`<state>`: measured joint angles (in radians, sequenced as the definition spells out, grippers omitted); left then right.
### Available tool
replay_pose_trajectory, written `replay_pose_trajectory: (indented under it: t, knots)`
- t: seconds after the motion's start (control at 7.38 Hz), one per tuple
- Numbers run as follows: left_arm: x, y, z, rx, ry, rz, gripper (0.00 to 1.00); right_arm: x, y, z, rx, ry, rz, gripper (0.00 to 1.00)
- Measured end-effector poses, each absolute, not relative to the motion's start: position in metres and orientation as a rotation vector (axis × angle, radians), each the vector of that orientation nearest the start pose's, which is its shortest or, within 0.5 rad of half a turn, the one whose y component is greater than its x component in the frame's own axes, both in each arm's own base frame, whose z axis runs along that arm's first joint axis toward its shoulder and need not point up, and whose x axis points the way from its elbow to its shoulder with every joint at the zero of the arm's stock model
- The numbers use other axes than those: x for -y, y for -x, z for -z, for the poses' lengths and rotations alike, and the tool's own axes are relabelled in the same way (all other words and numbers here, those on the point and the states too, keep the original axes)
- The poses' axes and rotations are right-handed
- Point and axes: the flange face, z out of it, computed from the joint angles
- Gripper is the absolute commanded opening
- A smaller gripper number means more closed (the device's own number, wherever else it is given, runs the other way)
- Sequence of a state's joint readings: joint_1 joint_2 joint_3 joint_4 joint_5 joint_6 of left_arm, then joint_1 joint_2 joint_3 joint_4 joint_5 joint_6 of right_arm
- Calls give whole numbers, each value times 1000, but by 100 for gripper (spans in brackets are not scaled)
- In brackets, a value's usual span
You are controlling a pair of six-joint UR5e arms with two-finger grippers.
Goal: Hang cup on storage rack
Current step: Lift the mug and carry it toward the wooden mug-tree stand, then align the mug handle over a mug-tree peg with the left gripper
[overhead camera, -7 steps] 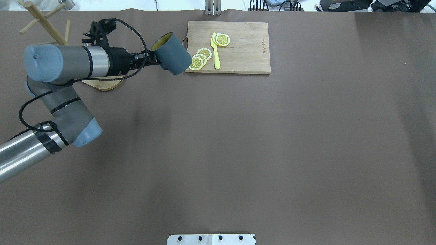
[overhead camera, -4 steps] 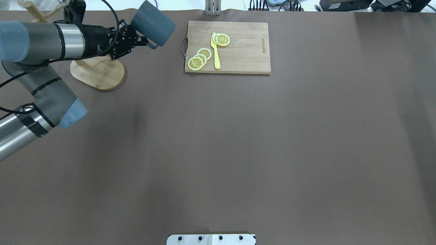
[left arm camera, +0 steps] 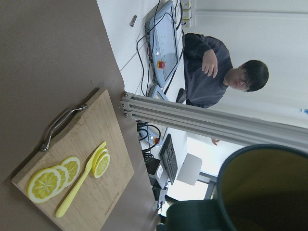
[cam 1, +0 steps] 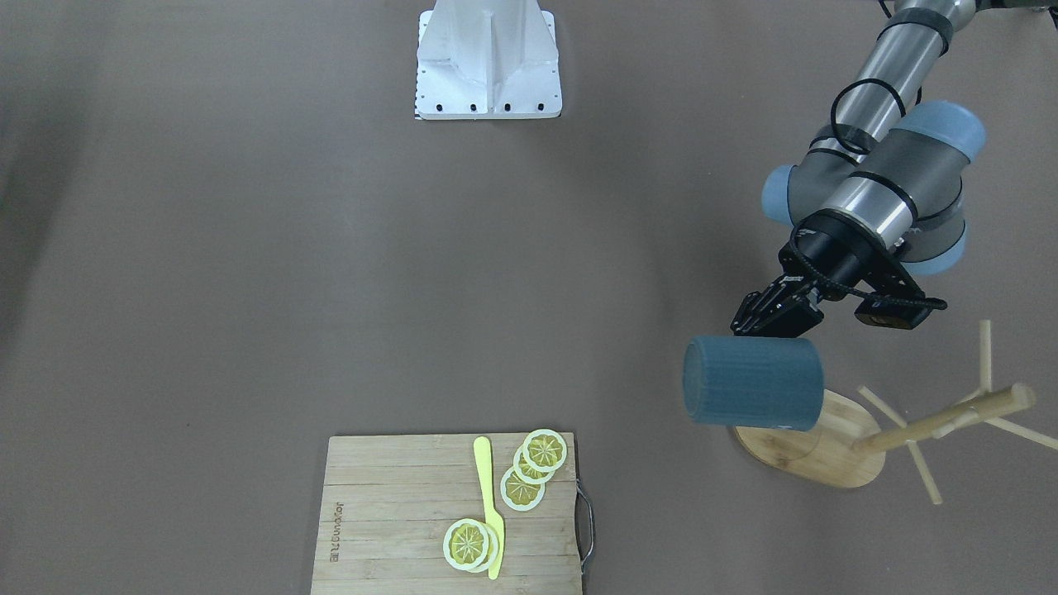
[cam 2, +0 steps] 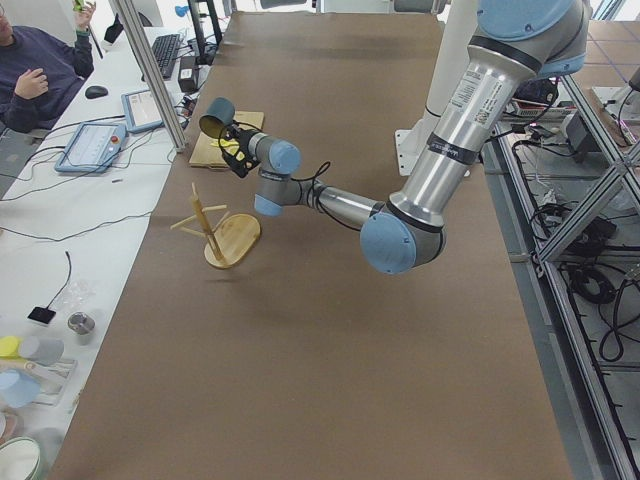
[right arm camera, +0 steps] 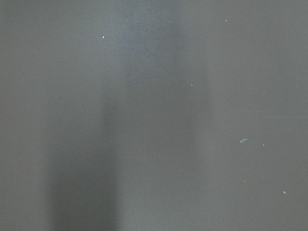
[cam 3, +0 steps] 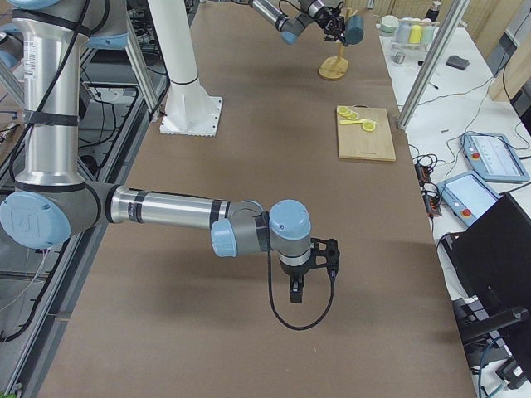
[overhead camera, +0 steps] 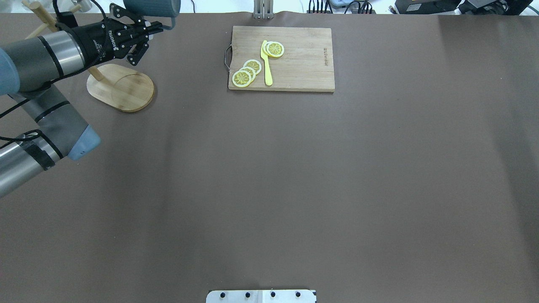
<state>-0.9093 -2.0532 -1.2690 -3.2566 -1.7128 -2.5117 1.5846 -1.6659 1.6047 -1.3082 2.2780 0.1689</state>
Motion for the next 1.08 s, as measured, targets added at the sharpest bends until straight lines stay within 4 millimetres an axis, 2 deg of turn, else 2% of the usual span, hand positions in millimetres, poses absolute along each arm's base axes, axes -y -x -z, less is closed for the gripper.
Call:
replay_pose_trajectory:
  t: [0.54,1.08]
  knots:
    - [593,-292,-373,-2174,441,1432,0,464,-75,-662,718,-148,-100,100]
    - [601,-288,-413,-2223,580,1606,0,464,-75,-661,718,-153,-98,100]
